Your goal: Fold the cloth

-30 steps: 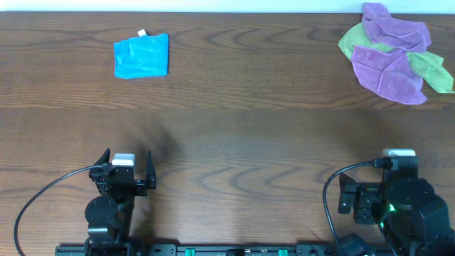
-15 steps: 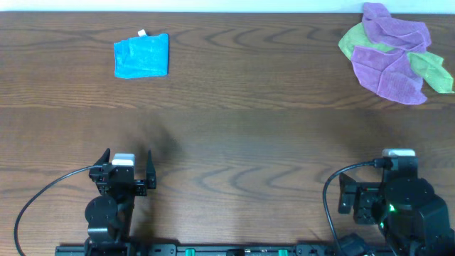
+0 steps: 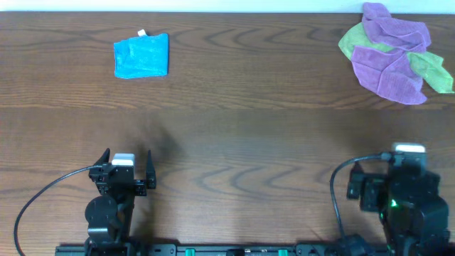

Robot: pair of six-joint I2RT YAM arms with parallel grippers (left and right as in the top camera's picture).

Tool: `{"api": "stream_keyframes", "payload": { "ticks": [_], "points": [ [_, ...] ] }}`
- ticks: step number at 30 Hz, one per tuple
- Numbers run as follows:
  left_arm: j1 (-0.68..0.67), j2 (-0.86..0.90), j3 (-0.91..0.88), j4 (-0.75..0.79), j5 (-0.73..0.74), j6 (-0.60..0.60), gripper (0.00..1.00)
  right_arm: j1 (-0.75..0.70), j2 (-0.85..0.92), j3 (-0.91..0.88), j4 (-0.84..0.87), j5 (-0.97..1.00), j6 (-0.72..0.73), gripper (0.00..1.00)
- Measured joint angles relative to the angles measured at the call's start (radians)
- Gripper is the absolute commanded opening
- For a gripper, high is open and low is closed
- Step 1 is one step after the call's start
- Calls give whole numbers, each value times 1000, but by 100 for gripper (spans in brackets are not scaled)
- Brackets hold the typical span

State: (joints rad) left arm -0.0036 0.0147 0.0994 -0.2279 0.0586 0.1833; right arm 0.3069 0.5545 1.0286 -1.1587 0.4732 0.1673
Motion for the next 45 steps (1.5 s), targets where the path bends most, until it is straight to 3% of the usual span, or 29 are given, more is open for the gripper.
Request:
{"api": "stream_keyframes", "payload": {
  "ticks": [10,19,29,45],
  "points": [
    [0,0,0,1,-7,0,95,-246,-274,-462,336,-58,-79,99],
    [0,0,0,1,-7,0,95,-346,-379,-758,561,-256,-143,99],
    [0,0,0,1,-7,0,95,-352,-435,-871,603,-336,-154,99],
    [0,0,0,1,-7,0,95,-348,-538,-874,606,-347,-154,99]
  ]
}}
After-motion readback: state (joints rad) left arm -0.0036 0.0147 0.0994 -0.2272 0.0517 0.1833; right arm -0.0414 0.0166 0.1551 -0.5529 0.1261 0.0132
